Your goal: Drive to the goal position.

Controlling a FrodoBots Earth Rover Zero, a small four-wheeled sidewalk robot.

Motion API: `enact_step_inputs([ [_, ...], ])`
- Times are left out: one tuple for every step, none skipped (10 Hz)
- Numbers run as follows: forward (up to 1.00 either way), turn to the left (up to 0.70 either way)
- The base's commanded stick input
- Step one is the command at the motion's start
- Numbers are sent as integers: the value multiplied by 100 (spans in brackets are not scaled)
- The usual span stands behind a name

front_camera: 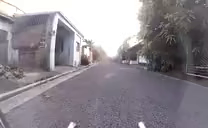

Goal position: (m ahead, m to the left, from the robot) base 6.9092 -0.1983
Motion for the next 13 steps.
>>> enact_step_inputs([
  [70,0],
  [70,0],
  [70,0],
  [70,0],
  [70,0],
  [70,0],
  [70,0],
  [70,0],
  [70,0],
  [70,0],
  [70,0],
  [70,0],
  [70,0],
])
